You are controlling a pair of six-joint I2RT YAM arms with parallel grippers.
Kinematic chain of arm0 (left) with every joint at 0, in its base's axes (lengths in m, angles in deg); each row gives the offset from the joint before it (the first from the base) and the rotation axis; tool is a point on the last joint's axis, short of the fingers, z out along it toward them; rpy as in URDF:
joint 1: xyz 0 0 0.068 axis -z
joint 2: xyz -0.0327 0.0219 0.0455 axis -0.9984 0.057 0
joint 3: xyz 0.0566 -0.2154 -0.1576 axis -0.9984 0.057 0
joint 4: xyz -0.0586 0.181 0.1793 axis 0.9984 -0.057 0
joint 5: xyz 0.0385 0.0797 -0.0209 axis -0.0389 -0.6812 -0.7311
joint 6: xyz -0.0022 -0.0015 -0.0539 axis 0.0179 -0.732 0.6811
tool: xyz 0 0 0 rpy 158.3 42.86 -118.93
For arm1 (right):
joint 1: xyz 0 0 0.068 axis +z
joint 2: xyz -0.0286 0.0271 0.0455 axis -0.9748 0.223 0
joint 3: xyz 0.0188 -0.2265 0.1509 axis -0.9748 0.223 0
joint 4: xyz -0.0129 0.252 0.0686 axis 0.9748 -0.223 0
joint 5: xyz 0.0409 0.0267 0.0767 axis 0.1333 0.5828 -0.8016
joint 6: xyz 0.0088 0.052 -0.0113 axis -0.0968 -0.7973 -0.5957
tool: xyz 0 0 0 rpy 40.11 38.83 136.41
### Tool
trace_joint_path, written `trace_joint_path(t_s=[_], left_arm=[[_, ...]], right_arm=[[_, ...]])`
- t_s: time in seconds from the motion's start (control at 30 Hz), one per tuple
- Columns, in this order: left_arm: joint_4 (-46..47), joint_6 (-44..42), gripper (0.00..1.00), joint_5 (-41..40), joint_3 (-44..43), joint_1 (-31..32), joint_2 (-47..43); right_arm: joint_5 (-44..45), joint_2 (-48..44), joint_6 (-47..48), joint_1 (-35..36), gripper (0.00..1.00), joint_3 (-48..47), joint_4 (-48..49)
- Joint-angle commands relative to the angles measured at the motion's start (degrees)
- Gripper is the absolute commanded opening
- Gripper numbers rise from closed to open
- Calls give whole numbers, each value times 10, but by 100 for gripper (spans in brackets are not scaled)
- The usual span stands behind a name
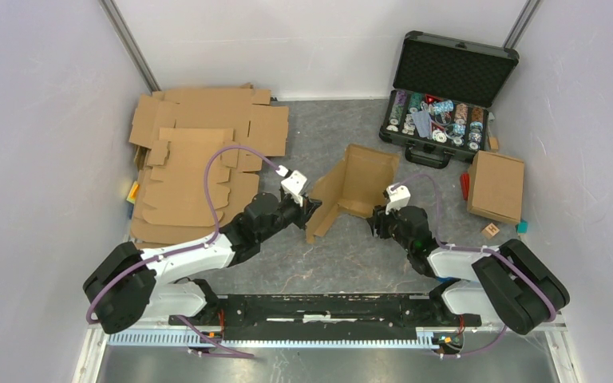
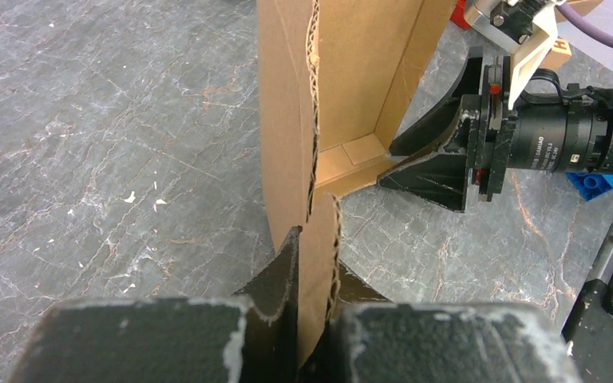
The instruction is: Fold the paper box
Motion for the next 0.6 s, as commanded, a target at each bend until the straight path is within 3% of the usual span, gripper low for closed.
trace_joint_path(t_s=[0.0,0.23,0.3,0.57], left_arm=[[-31,13,7,45,-19,4,11],[-40,15,6,54,-29,4,24],[-41,14,6,52,-30,4,25],[-71,12,5,14,-39,3,24]], right_arm=[[41,8,-25,2,50,-19,18],[66,18,-38,2,53,-18,51],[66,24,-29,2,71,-20,51],[64,-44,7,1,96,24,50]])
